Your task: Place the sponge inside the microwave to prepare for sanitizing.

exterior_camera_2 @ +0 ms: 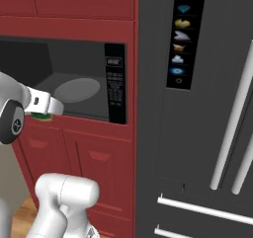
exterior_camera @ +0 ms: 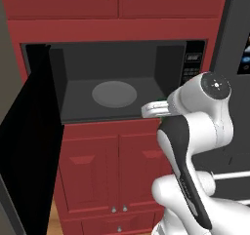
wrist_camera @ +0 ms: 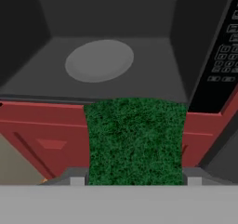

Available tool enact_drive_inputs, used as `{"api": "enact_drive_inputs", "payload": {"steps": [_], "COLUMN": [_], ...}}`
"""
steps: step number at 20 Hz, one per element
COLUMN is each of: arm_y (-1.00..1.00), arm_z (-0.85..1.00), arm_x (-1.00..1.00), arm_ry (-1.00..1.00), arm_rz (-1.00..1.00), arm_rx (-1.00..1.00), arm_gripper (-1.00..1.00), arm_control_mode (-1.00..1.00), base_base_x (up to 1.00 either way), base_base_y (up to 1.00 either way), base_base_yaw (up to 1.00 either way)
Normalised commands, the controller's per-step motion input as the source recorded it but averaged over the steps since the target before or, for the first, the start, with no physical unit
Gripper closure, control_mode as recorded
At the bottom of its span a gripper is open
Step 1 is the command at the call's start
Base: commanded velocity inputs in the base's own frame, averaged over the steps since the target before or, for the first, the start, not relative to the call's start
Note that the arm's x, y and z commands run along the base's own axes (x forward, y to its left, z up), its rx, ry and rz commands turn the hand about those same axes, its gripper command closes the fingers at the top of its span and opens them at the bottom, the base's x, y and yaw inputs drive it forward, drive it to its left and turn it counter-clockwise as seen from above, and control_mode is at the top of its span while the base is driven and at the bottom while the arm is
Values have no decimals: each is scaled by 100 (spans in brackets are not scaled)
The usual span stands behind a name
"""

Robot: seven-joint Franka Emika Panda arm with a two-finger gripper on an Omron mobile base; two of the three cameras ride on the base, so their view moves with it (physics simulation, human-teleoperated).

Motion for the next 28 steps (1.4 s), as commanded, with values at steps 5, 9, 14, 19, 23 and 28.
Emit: {"api": "enact_drive_inputs", "payload": {"steps": [5, 9, 14, 19, 23, 28], "arm_y": [0, 11, 25, 11, 0, 15], "arm_z": [3, 7, 1, 0, -5, -18], "arm_x": [31, 39, 71, 67, 60, 38], "arm_ry": [0, 0, 0, 0, 0, -1], "arm_rz": [-1, 0, 1, 0, 0, 0], "arm_rx": [0, 0, 0, 0, 0, 0], "arm_gripper": [100, 100, 100, 100, 100, 100], "arm_control_mode": [-100, -100, -100, -100, -100, -100], "base_base_x": [0, 0, 0, 0, 0, 0], "base_base_y": [0, 0, 0, 0, 0, 0], "base_base_yaw": [0, 0, 0, 0, 0, 0]}}
